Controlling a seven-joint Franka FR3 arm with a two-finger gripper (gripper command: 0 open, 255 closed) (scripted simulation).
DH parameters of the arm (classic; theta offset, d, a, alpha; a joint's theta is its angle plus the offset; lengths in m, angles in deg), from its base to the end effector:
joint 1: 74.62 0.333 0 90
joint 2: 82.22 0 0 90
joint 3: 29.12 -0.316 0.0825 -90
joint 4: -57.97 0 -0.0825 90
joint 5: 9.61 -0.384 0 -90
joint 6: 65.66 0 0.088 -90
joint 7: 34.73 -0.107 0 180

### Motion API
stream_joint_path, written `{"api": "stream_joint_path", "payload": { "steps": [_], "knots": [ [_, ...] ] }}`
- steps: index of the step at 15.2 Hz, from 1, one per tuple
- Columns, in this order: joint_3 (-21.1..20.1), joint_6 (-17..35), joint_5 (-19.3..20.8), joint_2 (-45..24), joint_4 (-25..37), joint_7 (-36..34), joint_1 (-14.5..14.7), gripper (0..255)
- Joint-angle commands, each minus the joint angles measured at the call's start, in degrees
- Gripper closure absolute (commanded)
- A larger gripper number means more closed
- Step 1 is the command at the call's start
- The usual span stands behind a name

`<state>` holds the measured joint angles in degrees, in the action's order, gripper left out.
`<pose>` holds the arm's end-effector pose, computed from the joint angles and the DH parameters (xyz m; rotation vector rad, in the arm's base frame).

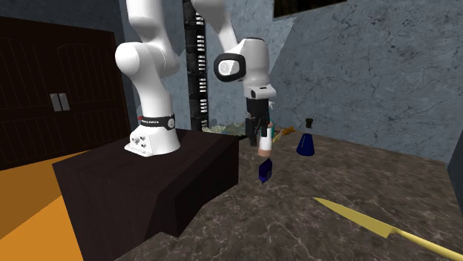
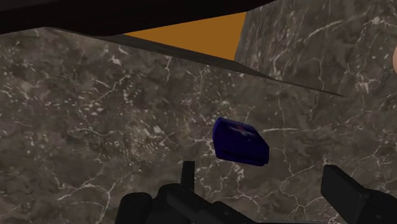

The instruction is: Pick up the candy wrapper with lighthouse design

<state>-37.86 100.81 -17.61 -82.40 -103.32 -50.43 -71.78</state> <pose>0.3741 0.0681 0.2118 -3.0646 0.3172 -0.1163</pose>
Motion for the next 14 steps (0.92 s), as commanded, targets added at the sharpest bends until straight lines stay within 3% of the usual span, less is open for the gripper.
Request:
{"api": "stream_joint_path", "payload": {
  "steps": [1, 3, 5, 14],
  "knots": [
    [0.6, 5.8, 3.6, -6.0, 1.1, -3.7, 0.7, 0],
    [3.9, 10.5, 8.0, -12.2, 3.3, -7.8, 3.5, 0],
    [6.4, 13.4, 8.5, -16.4, 5.1, -8.8, 6.3, 0],
    [7.2, 19.4, 8.3, -25.0, 7.6, -8.6, 7.2, 0]
  ]
}}
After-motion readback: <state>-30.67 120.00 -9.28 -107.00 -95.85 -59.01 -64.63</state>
